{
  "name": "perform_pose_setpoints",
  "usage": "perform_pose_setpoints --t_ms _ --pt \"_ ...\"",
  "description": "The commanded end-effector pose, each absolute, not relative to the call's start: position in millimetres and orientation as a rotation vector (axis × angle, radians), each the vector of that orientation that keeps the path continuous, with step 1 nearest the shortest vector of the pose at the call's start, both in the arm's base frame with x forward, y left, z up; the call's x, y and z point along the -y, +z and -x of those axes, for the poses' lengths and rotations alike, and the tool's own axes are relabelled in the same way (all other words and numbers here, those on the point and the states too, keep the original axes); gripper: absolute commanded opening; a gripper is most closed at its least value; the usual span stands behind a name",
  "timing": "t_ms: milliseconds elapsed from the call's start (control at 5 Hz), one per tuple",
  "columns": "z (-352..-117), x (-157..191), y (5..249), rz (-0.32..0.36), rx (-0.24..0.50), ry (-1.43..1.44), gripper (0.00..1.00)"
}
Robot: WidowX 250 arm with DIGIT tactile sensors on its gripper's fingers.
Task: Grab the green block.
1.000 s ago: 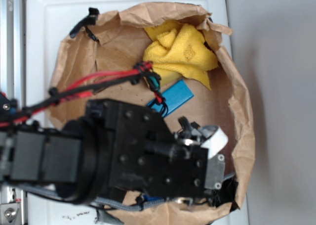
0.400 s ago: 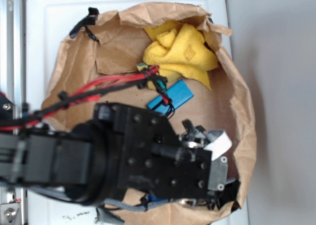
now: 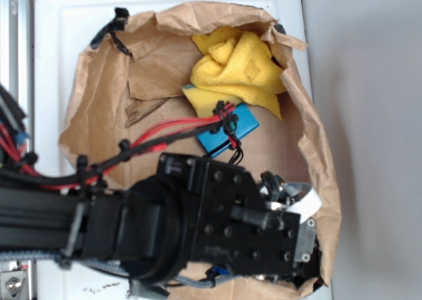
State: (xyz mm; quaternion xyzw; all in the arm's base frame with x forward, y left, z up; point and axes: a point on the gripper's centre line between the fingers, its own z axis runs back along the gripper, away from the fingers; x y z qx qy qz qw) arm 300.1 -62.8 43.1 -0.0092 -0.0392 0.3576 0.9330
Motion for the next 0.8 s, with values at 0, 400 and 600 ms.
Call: perform_pose_setpoints --t_ms 0,400,600 --pt "-306.0 67.4 55.4 0.048 0.118 0.723 1.0" --pt "-256.1 38.9 66.3 0.181 0.166 0.565 1.0" --pt "-252.9 32.1 59.3 0.157 0.239 0.457 1.0"
